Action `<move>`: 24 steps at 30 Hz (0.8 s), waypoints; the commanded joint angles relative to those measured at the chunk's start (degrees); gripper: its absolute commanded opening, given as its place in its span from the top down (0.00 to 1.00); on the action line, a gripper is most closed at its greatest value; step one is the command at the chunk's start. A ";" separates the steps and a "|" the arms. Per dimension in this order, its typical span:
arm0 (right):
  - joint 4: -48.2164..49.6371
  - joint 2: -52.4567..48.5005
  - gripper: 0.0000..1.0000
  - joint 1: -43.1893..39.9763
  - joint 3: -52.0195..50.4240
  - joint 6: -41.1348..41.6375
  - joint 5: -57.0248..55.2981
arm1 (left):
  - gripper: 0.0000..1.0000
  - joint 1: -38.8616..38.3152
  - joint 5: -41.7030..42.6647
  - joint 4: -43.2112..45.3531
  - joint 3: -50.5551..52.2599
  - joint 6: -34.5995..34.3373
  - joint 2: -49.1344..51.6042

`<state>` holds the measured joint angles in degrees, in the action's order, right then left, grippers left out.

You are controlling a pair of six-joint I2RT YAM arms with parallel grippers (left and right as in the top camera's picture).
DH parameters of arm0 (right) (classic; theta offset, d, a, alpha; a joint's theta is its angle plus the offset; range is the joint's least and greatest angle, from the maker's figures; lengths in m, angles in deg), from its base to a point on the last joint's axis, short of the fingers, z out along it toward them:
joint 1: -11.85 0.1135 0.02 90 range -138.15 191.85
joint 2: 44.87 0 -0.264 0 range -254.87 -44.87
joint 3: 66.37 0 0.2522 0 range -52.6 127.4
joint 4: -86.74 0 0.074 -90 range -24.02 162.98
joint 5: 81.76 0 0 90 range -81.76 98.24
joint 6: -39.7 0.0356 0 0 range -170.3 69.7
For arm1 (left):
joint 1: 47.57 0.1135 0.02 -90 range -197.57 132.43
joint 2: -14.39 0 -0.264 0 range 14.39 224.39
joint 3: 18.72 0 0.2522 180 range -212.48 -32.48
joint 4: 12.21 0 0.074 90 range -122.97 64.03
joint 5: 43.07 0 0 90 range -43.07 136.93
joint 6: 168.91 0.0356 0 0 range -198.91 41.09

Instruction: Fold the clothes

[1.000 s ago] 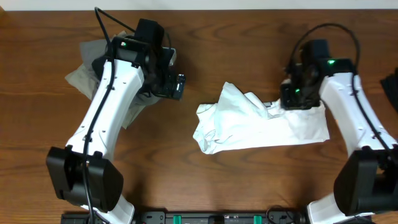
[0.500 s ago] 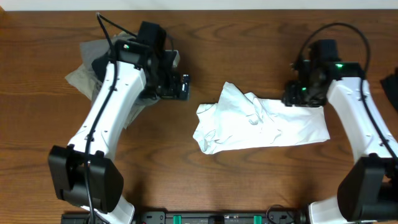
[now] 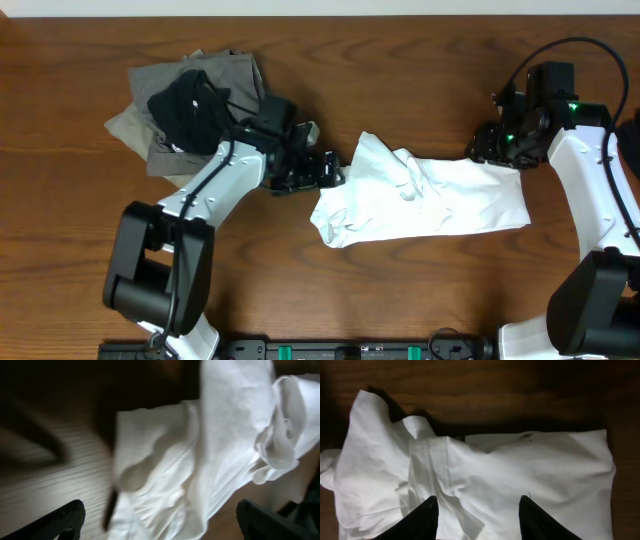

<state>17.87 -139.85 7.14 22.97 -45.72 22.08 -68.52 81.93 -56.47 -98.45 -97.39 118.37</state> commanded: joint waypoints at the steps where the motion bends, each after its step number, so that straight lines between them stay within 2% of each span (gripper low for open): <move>1: 0.68 1.01 0.50 0.09 0.15 0.74 1.68 | 0.02 -2.25 2.84 1.09 -0.09 -3.21 2.45; 10: 1.09 1.01 0.52 0.07 0.15 0.74 2.93 | 0.01 -4.59 2.51 4.98 -0.09 -9.99 9.27; 11: 1.14 1.01 0.52 0.07 0.15 0.74 2.93 | 0.05 -4.61 2.51 5.22 -0.09 -9.94 9.31; 14: 1.40 1.01 0.52 0.07 0.15 0.72 2.91 | 0.54 -4.57 3.26 5.79 -0.24 -9.88 9.25; 15: 1.49 1.01 0.52 0.07 0.15 0.72 2.91 | 0.66 -4.46 3.50 5.64 -0.35 -9.64 9.16; 17: 1.62 1.01 0.52 0.07 0.15 0.74 2.91 | 0.80 -4.04 3.61 3.76 -0.59 -8.22 8.22; 19: 1.62 1.01 0.52 0.07 0.15 0.72 2.91 | 0.92 -3.37 3.56 0.87 -1.33 -5.51 6.58; 22: 1.62 1.01 0.53 0.07 0.15 0.72 2.82 | 0.94 -1.46 0.85 -7.10 -4.15 0.68 2.23; 24: 1.68 1.01 0.53 0.07 0.15 0.74 2.80 | 0.94 -0.02 -5.07 -14.10 -7.21 3.63 -1.40</move>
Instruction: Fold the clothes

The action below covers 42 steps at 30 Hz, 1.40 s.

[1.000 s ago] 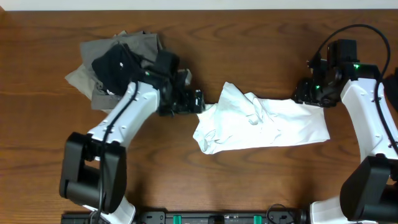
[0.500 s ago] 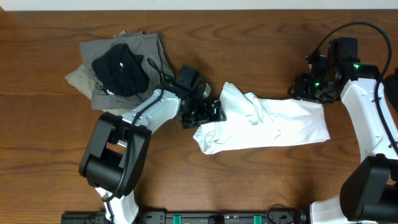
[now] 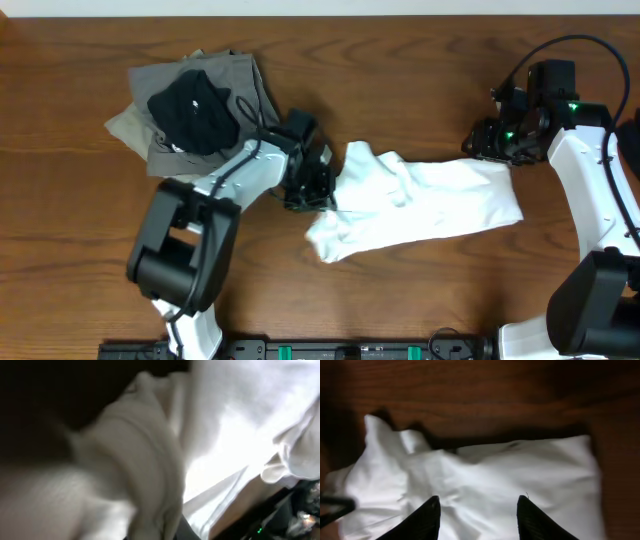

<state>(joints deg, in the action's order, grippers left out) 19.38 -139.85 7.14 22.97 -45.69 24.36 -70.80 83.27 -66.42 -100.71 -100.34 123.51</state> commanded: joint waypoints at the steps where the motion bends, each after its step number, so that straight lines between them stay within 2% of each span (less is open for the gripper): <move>1: 0.22 1.01 0.53 0.07 0.15 0.72 0.52 | 0.94 2.86 -9.62 -7.37 -6.64 8.24 -8.26; 4: 0.59 1.01 0.53 0.07 0.15 0.72 0.55 | 0.94 3.89 -18.18 -15.45 -12.87 12.17 -13.03; 7: 1.11 1.01 0.53 0.07 0.15 0.74 0.63 | 0.94 2.60 -19.12 -18.03 -17.55 13.79 -15.45; 12: 1.55 1.01 0.53 0.07 0.15 1.03 0.66 | 0.94 -3.52 -20.24 -16.65 -18.64 13.88 -14.43; 20: 1.09 1.01 0.54 0.07 0.15 1.14 0.68 | 0.94 -14.84 -21.51 -8.70 -18.64 12.57 -4.07; 21: 1.07 1.01 0.54 0.07 0.15 1.14 0.68 | 0.92 -16.06 -21.46 -7.87 -18.64 12.15 -2.82; 22: 1.01 1.01 0.54 0.09 0.15 1.16 0.68 | 0.77 -17.55 -21.44 -6.93 -18.64 11.45 -1.44; 25: 0.79 1.01 0.54 0.20 0.15 1.16 0.68 | 0.51 -20.72 -21.46 -5.64 -18.64 11.28 0.39; 28: 0.76 1.01 0.54 0.33 0.15 1.16 0.68 | 0.37 -22.69 -21.51 -5.46 -19.08 11.30 0.46; 30: 0.74 1.01 0.54 0.35 0.15 1.14 0.68 | 0.33 -23.19 -21.51 -6.25 -20.24 11.30 0.33; 34: 0.63 1.01 0.54 0.35 0.15 1.14 0.68 | 0.33 -23.06 -24.35 -11.93 -24.46 11.32 -1.05; 37: 0.66 1.01 0.54 0.35 0.15 1.14 0.66 | 0.32 -22.34 -33.20 -19.54 -30.01 11.30 -2.62; 39: 0.66 1.01 0.54 0.35 0.15 1.14 0.66 | 0.22 -21.38 -40.37 -23.71 -33.20 11.30 -3.96; 42: 0.66 1.01 0.53 0.52 0.15 1.14 0.66 | 0.17 -17.70 -46.07 -25.59 -34.07 11.61 -5.53</move>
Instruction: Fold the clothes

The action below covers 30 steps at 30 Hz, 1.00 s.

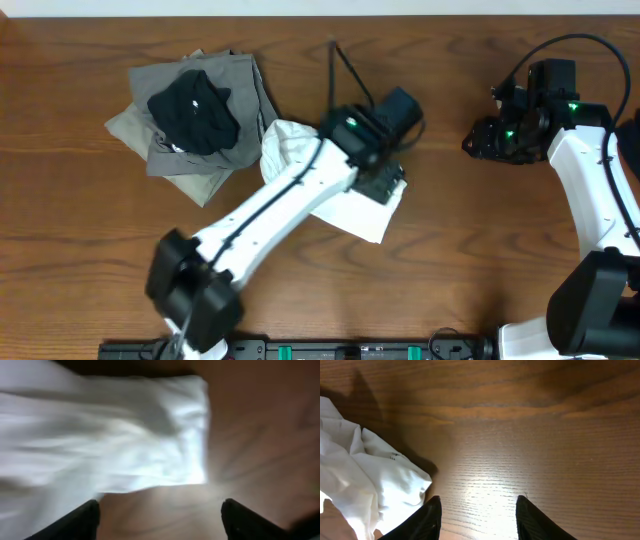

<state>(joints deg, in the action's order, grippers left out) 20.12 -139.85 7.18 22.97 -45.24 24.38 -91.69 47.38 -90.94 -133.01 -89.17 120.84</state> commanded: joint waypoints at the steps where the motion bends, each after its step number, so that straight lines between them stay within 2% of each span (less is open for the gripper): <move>1: -0.09 1.01 0.54 0.61 0.15 0.68 0.63 | 0.17 5.27 -10.14 -1.51 -1.75 1.07 -2.84; 5: -0.09 1.01 0.53 1.01 0.15 0.68 0.63 | 0.17 14.86 -7.85 -1.14 -0.35 2.45 -1.11; 8: -0.07 1.01 0.53 1.20 0.15 0.68 0.66 | 0.16 22.69 3.78 0.79 -0.09 8.48 1.25; 12: -0.09 1.01 0.53 1.38 0.15 0.68 0.63 | 0.15 32.15 23.45 2.67 -0.09 14.60 5.22; 16: -0.13 1.01 0.54 1.38 0.15 0.68 0.66 | 0.16 36.79 34.53 2.14 -0.09 17.35 8.48; 18: -0.11 1.01 0.53 1.38 0.15 0.68 0.63 | 0.26 37.09 39.41 0.66 -0.09 19.69 9.40; 21: -0.13 1.01 0.56 1.36 0.15 0.68 0.63 | 0.55 36.20 43.21 -2.95 -0.09 20.94 9.66; 26: -0.13 1.01 0.56 1.36 0.15 0.68 0.61 | 0.89 32.92 44.11 -8.81 -0.09 23.26 9.66; 27: -0.13 1.01 0.57 1.36 0.15 0.68 0.61 | 0.94 31.93 43.98 -9.70 -0.09 23.37 9.64; 30: -0.11 1.01 0.57 1.36 0.15 0.68 0.61 | 0.94 28.89 43.74 -10.93 -0.09 23.71 9.64</move>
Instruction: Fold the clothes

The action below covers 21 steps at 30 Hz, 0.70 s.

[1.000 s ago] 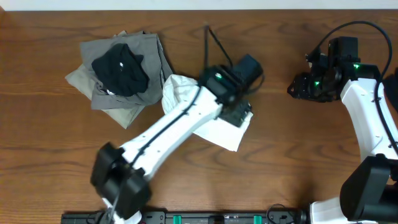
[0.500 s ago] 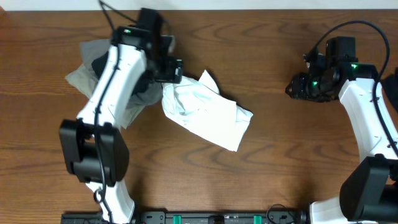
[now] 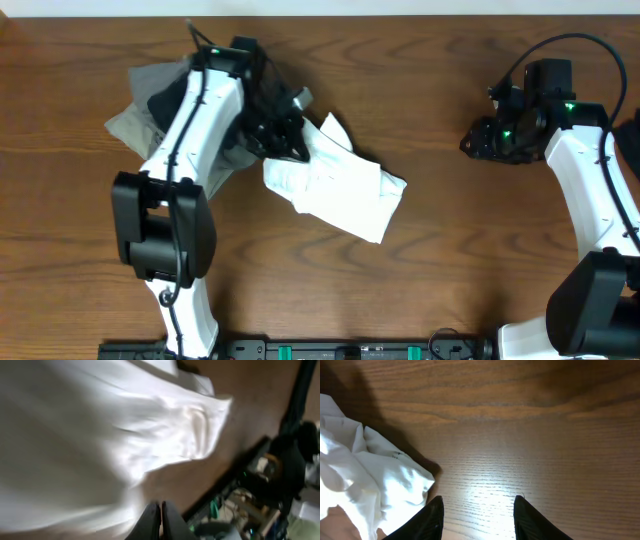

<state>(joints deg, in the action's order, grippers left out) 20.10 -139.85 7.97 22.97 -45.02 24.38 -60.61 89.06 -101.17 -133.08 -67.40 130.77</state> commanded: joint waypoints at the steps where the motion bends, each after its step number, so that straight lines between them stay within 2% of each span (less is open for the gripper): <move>1: -0.09 1.01 0.57 0.57 0.15 0.46 0.61 | 0.94 -3.50 1.62 -0.70 -0.02 1.97 -0.28; 5: -0.24 1.01 0.57 0.57 0.15 0.46 0.61 | 0.94 -8.44 -4.61 -0.63 -0.02 -0.55 -0.28; 9: -0.42 1.01 0.57 0.57 0.15 0.44 0.61 | 0.94 -11.17 -21.99 1.53 -0.15 -10.47 -2.32; 10: -0.39 1.01 0.56 0.57 0.15 0.44 0.61 | 0.91 -11.15 -24.46 2.49 -0.15 -11.58 -3.28; 12: -0.28 1.01 0.56 0.57 0.15 0.46 0.61 | 0.54 -10.62 -28.26 4.96 -0.15 -11.82 -5.27; 14: -0.24 1.01 0.56 0.59 0.15 0.46 0.63 | 0.30 -9.49 -32.02 7.06 -0.15 -11.82 -6.25; 15: -0.24 1.01 0.55 0.59 0.13 0.46 0.63 | 0.23 -8.66 -33.09 7.93 -0.13 -11.58 -6.27; 18: -0.24 1.01 0.55 0.59 0.13 0.46 0.63 | 0.16 -6.05 -33.59 9.88 -0.04 -11.17 -4.92; 21: -0.24 1.01 0.55 0.59 0.11 0.46 0.63 | 0.16 -3.82 -31.43 11.34 0.52 -9.38 -2.03</move>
<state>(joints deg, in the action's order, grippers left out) 19.90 -139.85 7.97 22.97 -45.00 24.38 -66.16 59.16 -90.17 -133.01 -77.78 126.05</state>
